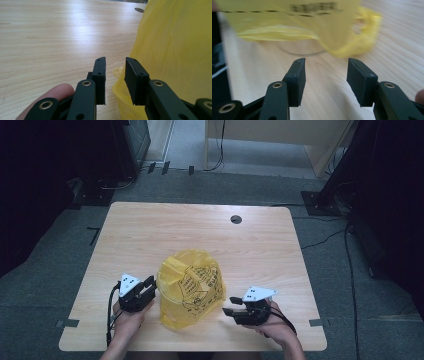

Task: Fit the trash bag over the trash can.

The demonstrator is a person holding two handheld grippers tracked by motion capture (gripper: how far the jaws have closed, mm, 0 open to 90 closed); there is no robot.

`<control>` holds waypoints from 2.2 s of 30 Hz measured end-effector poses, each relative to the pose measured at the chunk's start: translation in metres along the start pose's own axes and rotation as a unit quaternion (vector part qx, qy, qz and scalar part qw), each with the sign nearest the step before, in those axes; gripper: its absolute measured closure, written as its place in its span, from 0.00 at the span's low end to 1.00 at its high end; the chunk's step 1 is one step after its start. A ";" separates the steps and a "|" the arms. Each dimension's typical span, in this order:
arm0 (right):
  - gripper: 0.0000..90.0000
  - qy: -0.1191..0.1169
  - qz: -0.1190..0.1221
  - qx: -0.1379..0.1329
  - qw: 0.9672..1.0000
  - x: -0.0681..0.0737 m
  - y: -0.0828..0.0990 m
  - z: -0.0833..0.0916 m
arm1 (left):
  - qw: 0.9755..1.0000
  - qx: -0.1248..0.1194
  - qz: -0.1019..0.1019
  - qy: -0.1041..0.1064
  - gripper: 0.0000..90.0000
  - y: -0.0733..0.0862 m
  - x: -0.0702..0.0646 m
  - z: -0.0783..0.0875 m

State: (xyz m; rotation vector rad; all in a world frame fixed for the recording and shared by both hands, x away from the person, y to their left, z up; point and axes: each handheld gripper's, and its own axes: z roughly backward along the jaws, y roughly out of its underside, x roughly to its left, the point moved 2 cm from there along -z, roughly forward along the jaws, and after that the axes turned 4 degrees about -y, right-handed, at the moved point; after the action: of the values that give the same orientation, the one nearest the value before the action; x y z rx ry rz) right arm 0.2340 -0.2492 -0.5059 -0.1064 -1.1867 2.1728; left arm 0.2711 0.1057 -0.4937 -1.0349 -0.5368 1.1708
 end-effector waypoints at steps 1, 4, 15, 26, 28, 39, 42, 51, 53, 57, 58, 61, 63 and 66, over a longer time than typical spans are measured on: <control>0.63 0.025 -0.017 0.003 1.000 -0.009 0.003 0.004 | 1.000 -0.001 -0.001 0.000 0.78 0.000 0.000 0.000; 0.73 0.052 -0.040 -0.001 0.998 -0.018 0.006 0.007 | 1.000 -0.002 0.000 -0.001 0.78 0.000 -0.001 0.000; 0.84 0.252 -0.081 -0.224 0.938 0.022 -0.046 0.009 | 0.999 -0.033 -0.003 -0.007 0.81 -0.006 -0.008 0.007; 1.00 0.260 -0.068 -0.194 0.943 0.057 -0.050 -0.035 | 0.998 -0.034 -0.052 -0.003 1.00 -0.003 -0.025 0.006; 1.00 0.257 -0.071 -0.192 0.945 0.056 -0.046 -0.038 | 0.998 -0.034 -0.052 -0.002 1.00 -0.003 -0.024 0.006; 1.00 0.225 -0.088 -0.168 0.956 0.050 -0.026 -0.045 | 0.998 -0.032 -0.049 0.007 1.00 0.006 -0.029 0.009; 1.00 0.218 -0.088 -0.163 0.958 0.048 -0.025 -0.041 | 0.998 -0.029 -0.045 0.021 1.00 0.007 -0.032 0.011; 1.00 0.199 -0.085 -0.165 0.962 0.041 -0.016 -0.027 | 0.999 -0.020 -0.029 0.032 0.77 0.005 -0.024 0.014; 1.00 0.201 -0.080 -0.167 0.962 0.039 -0.015 -0.026 | 0.999 -0.019 -0.026 0.027 0.71 0.004 -0.022 0.015; 1.00 0.211 -0.084 -0.173 0.959 0.027 -0.010 -0.021 | 1.000 0.000 -0.025 -0.010 0.43 0.005 0.005 0.021; 1.00 0.211 -0.084 -0.173 0.959 0.027 -0.010 -0.021 | 1.000 0.000 -0.025 -0.010 0.39 0.005 0.005 0.021; 1.00 0.186 -0.095 -0.177 0.962 0.017 -0.007 -0.016 | 0.999 0.030 0.001 -0.014 0.21 0.005 0.031 0.026; 1.00 0.171 -0.090 -0.182 0.964 0.015 -0.006 -0.015 | 0.999 0.039 0.000 -0.029 0.19 0.007 0.042 0.029; 1.00 0.150 -0.090 -0.179 0.968 0.013 -0.005 -0.015 | 0.997 0.057 -0.007 -0.044 0.11 0.009 0.054 0.032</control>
State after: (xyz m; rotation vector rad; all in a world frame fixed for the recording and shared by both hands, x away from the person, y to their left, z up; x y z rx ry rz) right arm 0.2321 -0.2289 -0.5081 -0.4483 -1.3396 1.6960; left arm 0.2594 0.1676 -0.4955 -0.8843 -0.5401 1.2242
